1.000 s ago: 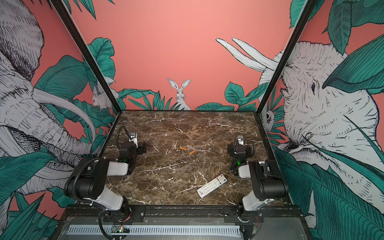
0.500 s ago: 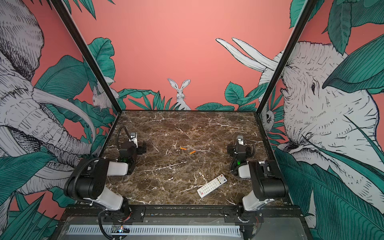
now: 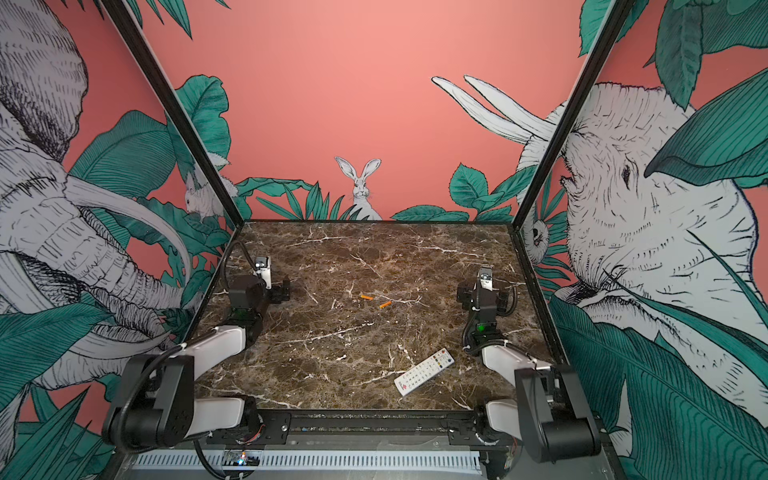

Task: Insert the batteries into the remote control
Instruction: 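Reach the left gripper over the white remote while the right arm lifts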

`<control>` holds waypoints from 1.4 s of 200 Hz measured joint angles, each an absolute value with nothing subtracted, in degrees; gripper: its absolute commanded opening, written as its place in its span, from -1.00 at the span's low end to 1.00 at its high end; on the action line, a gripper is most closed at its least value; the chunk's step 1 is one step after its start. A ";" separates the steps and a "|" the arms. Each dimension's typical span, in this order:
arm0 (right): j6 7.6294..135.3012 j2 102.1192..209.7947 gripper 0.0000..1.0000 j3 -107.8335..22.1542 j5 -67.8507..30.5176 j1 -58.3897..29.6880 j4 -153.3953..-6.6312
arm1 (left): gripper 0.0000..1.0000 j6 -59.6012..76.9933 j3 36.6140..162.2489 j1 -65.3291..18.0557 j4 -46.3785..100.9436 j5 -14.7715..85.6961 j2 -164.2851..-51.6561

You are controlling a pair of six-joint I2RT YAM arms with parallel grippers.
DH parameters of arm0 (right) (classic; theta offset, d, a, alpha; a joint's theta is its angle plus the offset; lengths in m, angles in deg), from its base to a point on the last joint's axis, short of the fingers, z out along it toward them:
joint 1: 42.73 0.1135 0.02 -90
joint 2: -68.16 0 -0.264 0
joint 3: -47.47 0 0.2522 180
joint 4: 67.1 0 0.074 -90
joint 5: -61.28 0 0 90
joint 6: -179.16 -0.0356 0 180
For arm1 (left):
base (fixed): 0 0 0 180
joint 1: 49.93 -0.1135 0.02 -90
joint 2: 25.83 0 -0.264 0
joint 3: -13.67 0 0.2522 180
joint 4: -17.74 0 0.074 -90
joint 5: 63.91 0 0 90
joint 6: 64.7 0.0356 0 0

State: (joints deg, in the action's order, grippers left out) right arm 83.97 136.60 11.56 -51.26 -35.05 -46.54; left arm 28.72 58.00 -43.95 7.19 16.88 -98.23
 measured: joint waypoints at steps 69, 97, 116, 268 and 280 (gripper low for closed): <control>71.28 118.85 0.98 3.02 -45.41 -33.22 -78.67 | 0.99 16.18 76.18 -33.65 38.05 30.23 -92.96; 68.06 115.25 0.98 3.02 -40.53 -32.69 -87.69 | 0.99 15.32 80.29 -23.40 47.45 32.83 -94.64; 66.99 114.33 0.98 3.02 -37.14 -32.65 -91.37 | 0.99 15.15 83.81 -15.91 52.43 32.81 -96.70; 68.06 117.02 0.99 6.10 -22.28 -43.62 -93.03 | 0.89 11.74 106.37 21.43 62.31 25.80 -127.91; 68.06 117.02 0.98 6.71 -21.39 -45.61 -92.76 | 0.87 11.67 108.09 22.21 62.51 25.53 -129.90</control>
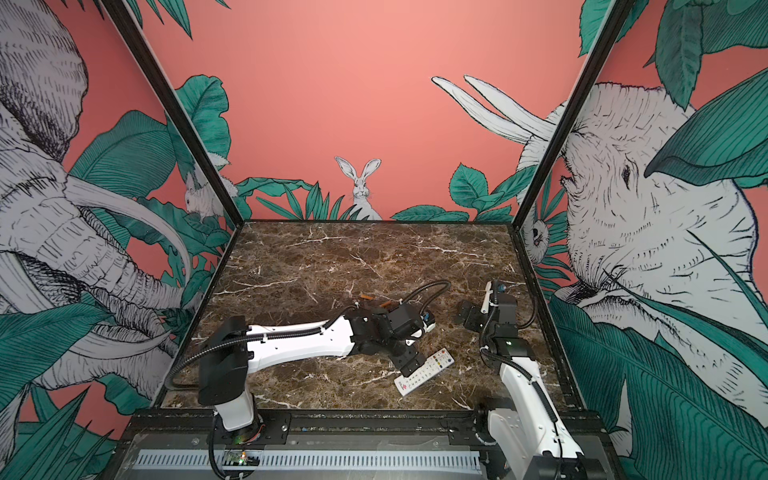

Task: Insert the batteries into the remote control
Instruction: 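Reach the left gripper over the white remote while the right arm lifts, then lower the left gripper and close it on the remote's end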

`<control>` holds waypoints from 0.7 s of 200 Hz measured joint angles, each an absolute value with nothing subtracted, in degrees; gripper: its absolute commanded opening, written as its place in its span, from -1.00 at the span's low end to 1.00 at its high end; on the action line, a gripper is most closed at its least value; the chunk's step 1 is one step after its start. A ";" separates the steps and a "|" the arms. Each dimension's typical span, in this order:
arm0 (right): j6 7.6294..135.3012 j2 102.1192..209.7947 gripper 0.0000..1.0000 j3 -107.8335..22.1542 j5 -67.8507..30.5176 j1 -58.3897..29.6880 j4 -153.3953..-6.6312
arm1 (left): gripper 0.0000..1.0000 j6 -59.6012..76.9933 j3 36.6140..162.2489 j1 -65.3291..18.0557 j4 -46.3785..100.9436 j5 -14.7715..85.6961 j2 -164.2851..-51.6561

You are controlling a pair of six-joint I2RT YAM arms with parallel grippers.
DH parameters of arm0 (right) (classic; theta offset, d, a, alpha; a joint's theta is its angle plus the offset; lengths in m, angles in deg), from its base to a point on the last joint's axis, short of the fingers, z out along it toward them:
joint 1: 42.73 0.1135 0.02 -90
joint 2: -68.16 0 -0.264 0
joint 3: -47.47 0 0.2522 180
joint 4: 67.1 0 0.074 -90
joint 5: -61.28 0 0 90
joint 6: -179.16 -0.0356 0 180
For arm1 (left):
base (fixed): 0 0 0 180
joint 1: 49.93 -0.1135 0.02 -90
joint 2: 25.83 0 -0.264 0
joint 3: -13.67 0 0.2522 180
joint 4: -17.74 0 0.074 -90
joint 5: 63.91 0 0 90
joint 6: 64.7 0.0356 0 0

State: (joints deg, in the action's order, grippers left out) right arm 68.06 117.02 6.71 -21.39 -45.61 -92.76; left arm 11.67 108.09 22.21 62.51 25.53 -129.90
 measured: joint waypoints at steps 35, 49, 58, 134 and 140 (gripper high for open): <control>66.31 117.19 0.99 9.70 -17.50 -53.67 -90.91 | 0.72 11.48 113.38 23.98 63.12 24.92 -135.39; 65.24 117.28 0.99 10.49 -15.64 -56.82 -90.29 | 0.70 11.41 115.88 24.55 63.64 24.27 -137.77; 64.81 117.28 0.99 10.80 -14.52 -58.44 -89.86 | 0.69 11.41 117.41 24.94 64.01 23.54 -139.32; 62.84 115.25 0.98 12.15 -11.73 -62.31 -88.42 | 0.55 11.81 122.39 26.50 66.13 21.97 -146.49; 62.77 115.25 0.98 12.15 -11.70 -62.31 -88.39 | 0.53 11.81 122.72 26.56 66.24 21.93 -146.80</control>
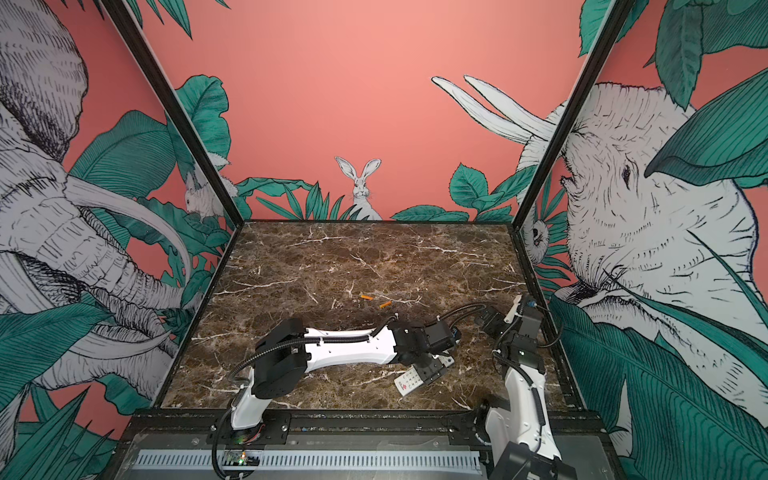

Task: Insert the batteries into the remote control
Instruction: 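Lower the left gripper and close it on the remote's end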

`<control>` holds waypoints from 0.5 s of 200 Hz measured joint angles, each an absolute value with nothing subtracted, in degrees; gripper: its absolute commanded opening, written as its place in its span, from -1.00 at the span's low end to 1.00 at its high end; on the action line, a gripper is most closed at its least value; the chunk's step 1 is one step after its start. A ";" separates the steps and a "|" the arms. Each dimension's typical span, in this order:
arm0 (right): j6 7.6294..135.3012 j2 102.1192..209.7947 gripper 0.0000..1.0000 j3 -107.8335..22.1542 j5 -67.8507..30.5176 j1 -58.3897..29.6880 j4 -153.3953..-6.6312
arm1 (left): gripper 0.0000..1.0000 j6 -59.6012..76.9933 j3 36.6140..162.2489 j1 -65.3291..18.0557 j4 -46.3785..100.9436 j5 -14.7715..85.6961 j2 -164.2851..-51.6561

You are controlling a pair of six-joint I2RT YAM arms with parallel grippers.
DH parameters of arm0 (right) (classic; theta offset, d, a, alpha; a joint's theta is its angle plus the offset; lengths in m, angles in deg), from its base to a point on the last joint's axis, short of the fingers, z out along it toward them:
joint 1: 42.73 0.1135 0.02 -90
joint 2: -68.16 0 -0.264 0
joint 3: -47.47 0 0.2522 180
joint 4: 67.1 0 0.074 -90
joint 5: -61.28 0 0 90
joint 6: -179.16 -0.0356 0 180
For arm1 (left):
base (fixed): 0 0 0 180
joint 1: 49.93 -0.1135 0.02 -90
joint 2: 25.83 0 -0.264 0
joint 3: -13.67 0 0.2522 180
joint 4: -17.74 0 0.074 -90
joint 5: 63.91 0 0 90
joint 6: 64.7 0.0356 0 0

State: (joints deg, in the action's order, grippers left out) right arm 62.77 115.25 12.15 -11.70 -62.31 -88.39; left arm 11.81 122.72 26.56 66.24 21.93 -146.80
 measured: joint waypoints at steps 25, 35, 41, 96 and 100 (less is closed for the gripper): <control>62.53 115.22 0.98 12.15 -11.66 -62.33 -88.35 | 0.48 11.81 124.27 26.61 66.46 21.62 -148.02; 62.49 115.22 0.98 12.15 -11.57 -62.35 -88.31 | 0.46 11.83 125.01 26.74 66.48 21.38 -148.70; 62.44 115.22 0.98 12.15 -11.55 -62.35 -88.31 | 0.45 11.81 125.36 26.82 66.48 21.21 -149.18; 62.23 114.94 0.99 12.15 -11.53 -62.48 -88.26 | 0.39 11.81 127.83 26.91 67.64 20.46 -152.87; 62.18 114.92 0.99 12.19 -11.53 -62.53 -88.17 | 0.38 11.81 127.92 26.91 67.64 20.40 -153.00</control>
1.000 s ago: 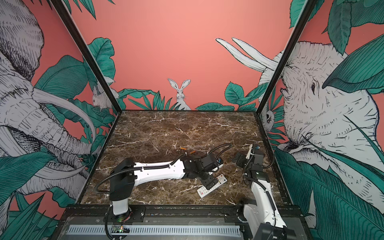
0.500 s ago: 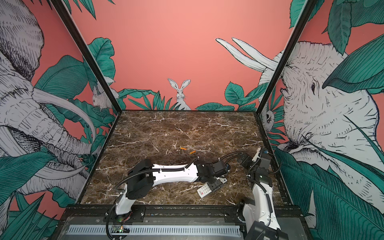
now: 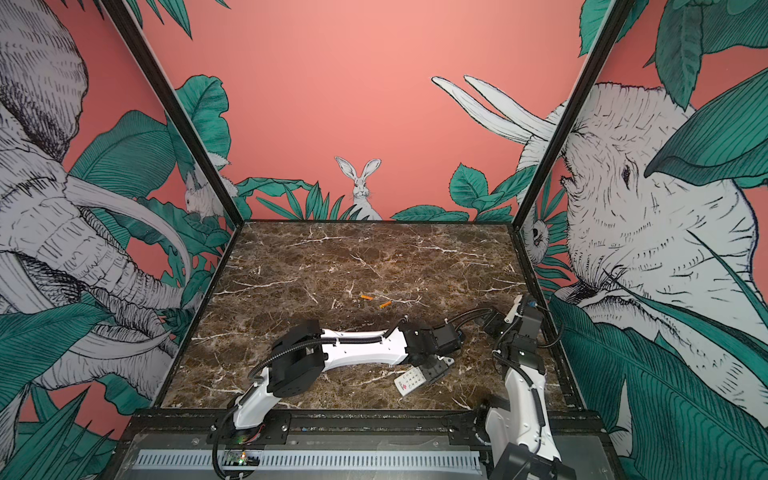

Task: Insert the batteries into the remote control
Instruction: 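Lower the left gripper and close it on the remote's end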

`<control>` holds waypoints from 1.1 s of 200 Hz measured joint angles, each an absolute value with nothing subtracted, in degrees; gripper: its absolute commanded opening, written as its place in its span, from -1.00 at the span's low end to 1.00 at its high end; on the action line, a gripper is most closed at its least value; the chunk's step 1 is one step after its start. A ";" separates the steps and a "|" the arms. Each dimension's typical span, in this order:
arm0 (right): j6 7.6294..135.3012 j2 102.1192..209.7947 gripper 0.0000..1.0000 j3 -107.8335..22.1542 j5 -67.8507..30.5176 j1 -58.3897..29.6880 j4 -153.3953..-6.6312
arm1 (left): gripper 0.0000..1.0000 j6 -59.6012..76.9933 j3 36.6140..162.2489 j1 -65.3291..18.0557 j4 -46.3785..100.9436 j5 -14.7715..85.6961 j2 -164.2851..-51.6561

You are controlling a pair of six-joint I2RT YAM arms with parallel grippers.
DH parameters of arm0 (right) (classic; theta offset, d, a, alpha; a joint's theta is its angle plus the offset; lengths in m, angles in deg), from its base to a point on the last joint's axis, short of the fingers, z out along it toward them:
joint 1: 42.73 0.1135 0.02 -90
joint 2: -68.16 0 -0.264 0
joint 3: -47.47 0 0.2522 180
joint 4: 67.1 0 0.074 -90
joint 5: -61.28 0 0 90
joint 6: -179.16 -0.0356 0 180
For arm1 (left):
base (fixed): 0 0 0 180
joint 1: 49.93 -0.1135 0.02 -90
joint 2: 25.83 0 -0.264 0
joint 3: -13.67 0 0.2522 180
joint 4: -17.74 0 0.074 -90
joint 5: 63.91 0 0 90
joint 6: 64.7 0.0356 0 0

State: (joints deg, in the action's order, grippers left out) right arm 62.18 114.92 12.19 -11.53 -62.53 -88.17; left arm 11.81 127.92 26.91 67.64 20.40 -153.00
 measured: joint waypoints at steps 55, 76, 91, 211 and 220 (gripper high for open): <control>62.07 114.85 0.99 12.76 -11.48 -62.68 -87.96 | 0.32 11.81 128.55 26.93 68.45 19.96 -153.44; 62.07 114.77 0.98 12.76 -11.48 -62.68 -87.96 | 0.27 11.81 128.66 26.93 68.45 19.96 -153.66; 62.03 114.68 0.98 12.76 -11.48 -62.68 -87.98 | 0.25 11.78 128.71 26.93 68.43 19.94 -154.01; 61.55 114.63 0.98 12.76 -11.48 -62.70 -87.98 | -0.31 11.28 128.86 26.93 68.25 20.07 -155.19; 61.50 114.63 0.99 12.76 -11.46 -62.79 -87.98 | -0.36 11.26 128.86 26.93 68.19 20.07 -155.19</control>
State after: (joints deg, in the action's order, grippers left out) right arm 61.50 114.63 12.76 -11.46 -62.79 -87.98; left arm 11.26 128.86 26.93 68.19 20.07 -155.19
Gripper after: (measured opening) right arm 0.992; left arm 0.525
